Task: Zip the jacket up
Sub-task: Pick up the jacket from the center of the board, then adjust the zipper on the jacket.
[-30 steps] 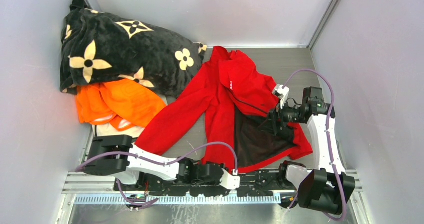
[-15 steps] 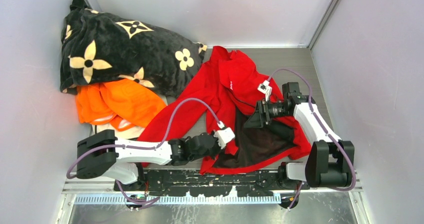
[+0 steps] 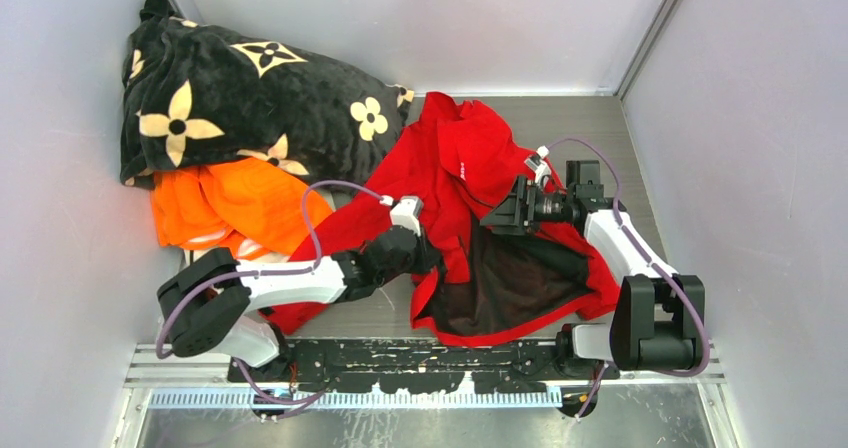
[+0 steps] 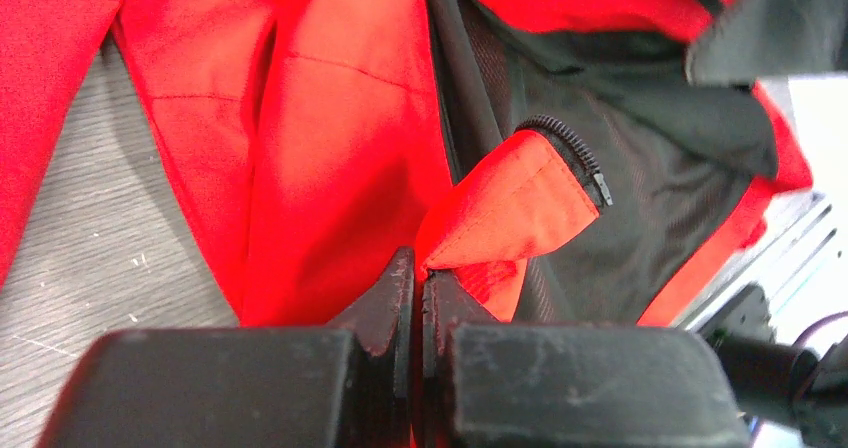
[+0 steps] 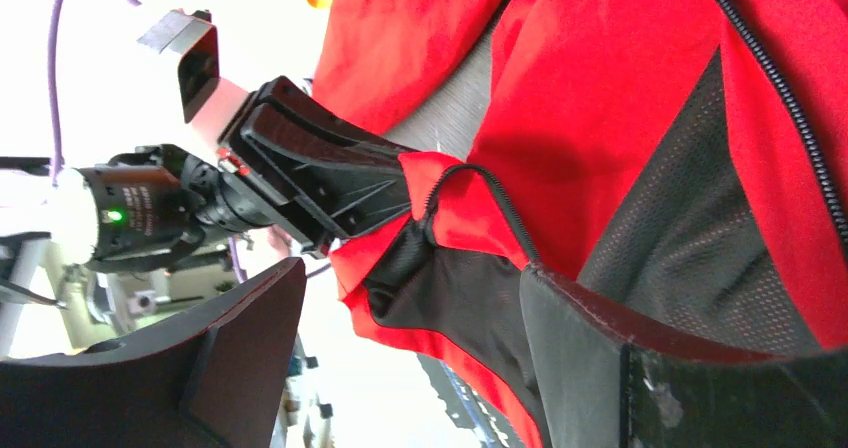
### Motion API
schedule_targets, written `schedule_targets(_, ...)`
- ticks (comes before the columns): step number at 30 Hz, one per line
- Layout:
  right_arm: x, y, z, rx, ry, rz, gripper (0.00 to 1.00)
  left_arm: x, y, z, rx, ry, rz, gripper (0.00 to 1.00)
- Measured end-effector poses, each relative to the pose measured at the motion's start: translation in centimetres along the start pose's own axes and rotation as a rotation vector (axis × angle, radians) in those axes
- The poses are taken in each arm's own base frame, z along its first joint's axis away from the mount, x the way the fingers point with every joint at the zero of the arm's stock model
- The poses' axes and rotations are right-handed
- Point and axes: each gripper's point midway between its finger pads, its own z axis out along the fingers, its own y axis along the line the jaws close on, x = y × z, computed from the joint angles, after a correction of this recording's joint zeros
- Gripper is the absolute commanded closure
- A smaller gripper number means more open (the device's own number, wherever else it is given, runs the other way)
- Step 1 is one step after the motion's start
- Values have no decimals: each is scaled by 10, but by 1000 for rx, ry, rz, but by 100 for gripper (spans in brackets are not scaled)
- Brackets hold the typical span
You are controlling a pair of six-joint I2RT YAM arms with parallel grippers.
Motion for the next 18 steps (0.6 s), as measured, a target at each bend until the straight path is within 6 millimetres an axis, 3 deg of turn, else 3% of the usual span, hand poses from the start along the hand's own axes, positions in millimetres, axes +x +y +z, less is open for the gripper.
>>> schedule_targets(2, -3, 2, 2, -12, -10, 51, 18, -7, 5, 9, -40, -5, -45, 100)
schedule_targets(8, -7, -2, 10, -45, 0, 202, 23, -13, -7, 22, -33, -8, -67, 100)
schedule_targets(18, 18, 9, 37, -69, 126, 267, 31, -16, -19, 22, 36, -20, -44, 100)
